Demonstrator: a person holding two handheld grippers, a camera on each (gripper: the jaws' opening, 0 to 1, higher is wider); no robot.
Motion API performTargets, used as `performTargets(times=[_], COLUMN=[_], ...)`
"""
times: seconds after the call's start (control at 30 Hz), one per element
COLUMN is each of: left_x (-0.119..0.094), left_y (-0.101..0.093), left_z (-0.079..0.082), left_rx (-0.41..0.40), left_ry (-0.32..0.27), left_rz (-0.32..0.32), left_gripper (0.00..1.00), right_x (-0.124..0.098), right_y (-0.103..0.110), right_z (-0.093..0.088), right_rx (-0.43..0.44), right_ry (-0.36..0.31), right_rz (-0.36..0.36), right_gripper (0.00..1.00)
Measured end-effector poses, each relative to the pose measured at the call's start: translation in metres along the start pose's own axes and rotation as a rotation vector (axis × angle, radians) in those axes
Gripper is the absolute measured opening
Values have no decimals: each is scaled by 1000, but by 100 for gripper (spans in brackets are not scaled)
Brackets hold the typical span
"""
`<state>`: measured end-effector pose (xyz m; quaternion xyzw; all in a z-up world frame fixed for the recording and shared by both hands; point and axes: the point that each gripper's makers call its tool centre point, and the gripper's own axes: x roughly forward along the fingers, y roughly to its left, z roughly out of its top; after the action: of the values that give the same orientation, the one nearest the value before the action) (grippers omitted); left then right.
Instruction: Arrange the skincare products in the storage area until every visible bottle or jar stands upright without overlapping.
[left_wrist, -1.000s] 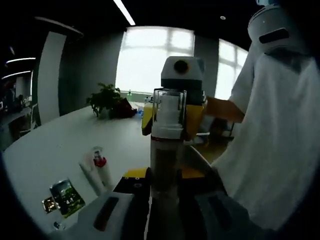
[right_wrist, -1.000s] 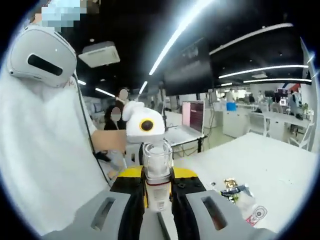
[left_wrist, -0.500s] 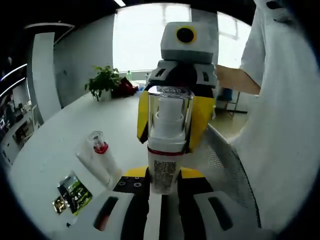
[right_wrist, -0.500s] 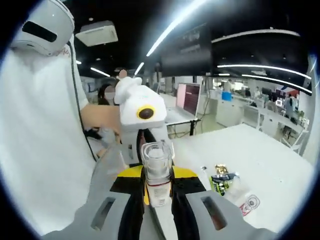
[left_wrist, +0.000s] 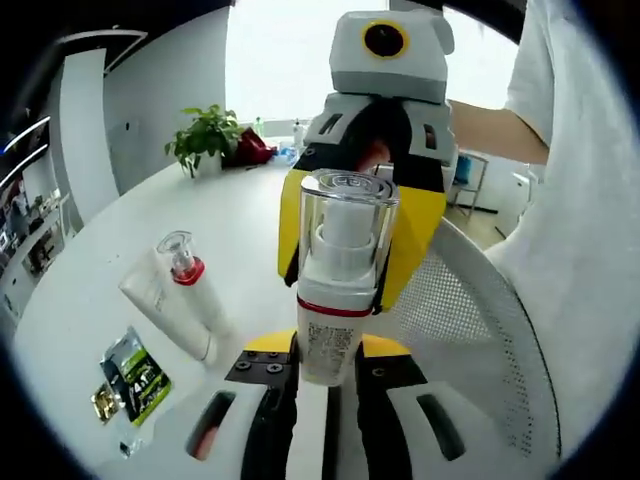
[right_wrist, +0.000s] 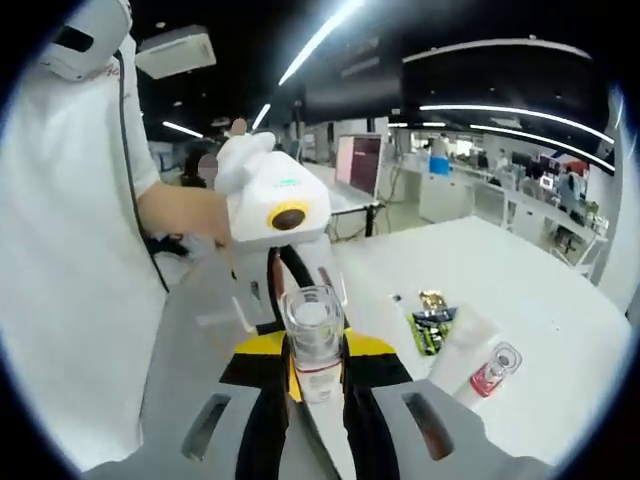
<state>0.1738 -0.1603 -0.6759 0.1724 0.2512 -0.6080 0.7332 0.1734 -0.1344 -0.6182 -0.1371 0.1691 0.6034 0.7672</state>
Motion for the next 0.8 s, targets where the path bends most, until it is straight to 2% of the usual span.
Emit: performTargets(times=[0.33, 0.7, 0.8], left_x=[29, 61, 68], left_y=[12, 26, 36], left_z=[-18, -40, -52], left_rx=[-27, -42, -52], left_ry=[36, 87, 92], left_rz=[-14, 0, 12], left_gripper=[18, 18, 18], right_x=[7, 17, 22], right_y=[-15, -31, -36], right_z=[-29, -65, -74], right_rx=[14, 18, 17], right_ry=[79, 141, 159], right_rz=[-16, -24, -30], right_gripper=[19, 19, 19])
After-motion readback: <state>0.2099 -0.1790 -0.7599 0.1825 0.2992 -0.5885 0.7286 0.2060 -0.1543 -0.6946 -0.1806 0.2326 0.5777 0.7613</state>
